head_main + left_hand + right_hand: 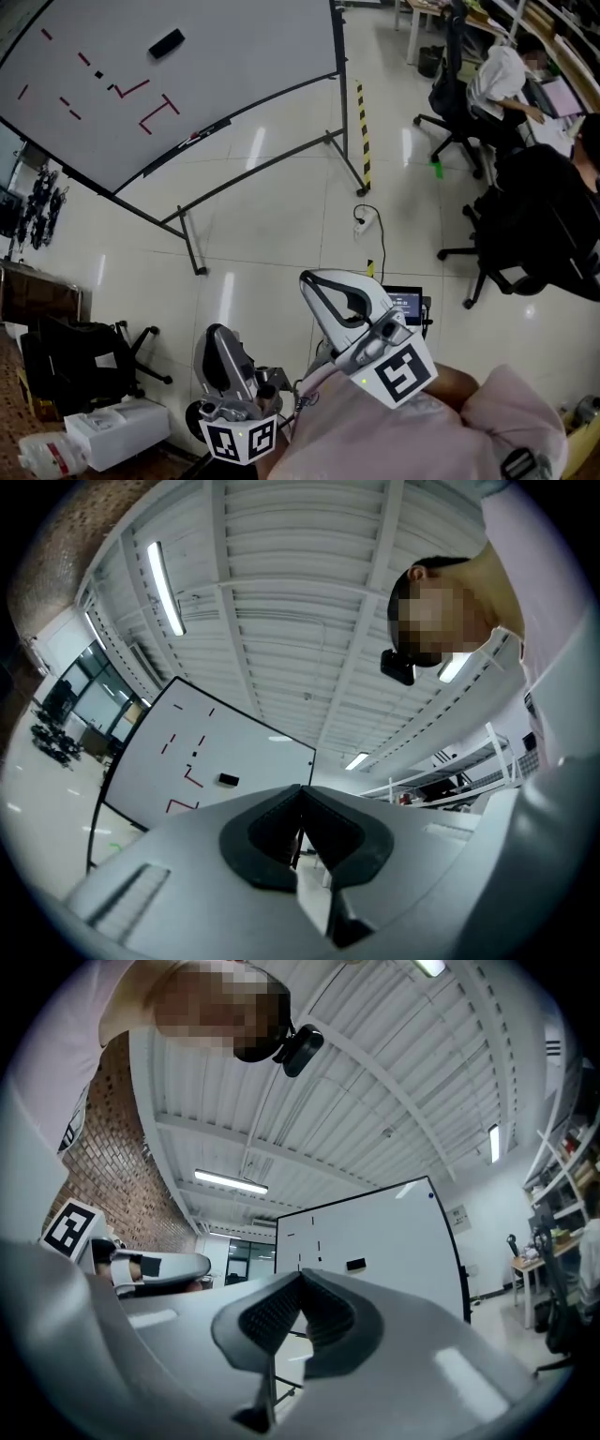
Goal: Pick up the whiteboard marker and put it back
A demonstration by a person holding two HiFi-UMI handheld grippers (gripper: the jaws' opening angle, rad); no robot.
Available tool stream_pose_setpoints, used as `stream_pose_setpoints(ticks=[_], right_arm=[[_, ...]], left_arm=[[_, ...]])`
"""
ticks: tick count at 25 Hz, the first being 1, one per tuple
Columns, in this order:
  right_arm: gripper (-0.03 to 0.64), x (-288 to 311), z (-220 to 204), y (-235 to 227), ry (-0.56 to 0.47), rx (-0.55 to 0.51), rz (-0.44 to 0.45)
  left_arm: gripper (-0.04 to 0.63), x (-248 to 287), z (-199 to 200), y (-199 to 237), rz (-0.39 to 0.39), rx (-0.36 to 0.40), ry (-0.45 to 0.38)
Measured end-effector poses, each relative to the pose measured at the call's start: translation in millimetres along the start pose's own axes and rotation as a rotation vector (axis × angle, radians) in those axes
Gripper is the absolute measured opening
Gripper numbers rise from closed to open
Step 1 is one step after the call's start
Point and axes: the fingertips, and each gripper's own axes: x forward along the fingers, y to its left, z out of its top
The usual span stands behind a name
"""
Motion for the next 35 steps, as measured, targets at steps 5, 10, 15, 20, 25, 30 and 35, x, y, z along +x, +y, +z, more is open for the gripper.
stream_pose_setpoints(ticks=[5, 10, 15, 20, 25, 30, 35], right_arm=[[0.002, -3.1, -6.5, -9.9, 0.014, 0.014, -0.022], [0.002, -8.7, -15.6, -20.6, 0.035, 0.042, -0.041], [0.002, -18.3, -17.5, -31.0, 0.033, 0.065, -0.053], [0.002, -28.6, -14.2, -38.3, 0.013, 0.104, -0.066], [0.002, -30.0, 3.4, -38.4, -0.066, 0.078, -0.050], [0.002, -30.8, 16.7, -31.5, -0.105, 0.057, -0.015], [0.002, -27.6, 23.4, -18.8, -0.126, 0.091, 0.005]], left_arm=[[0.005, 18.5, -73.7, 33.5, 0.255, -0.069, 0.253], [0.005, 27.2, -106.3, 38.4, 0.328, -0.033, 0.320], [0.005, 27.5, -114.7, 28.6, 0.331, -0.021, 0.330], [0.005, 19.1, -115.5, 22.7, 0.340, -0.009, 0.332], [0.005, 13.0, -99.8, 23.6, 0.359, -0.028, 0.307], [0.005, 10.5, -67.8, 17.3, 0.338, -0.034, 0.244], [0.005, 8.0, -65.6, 22.2, 0.323, -0.033, 0.257]])
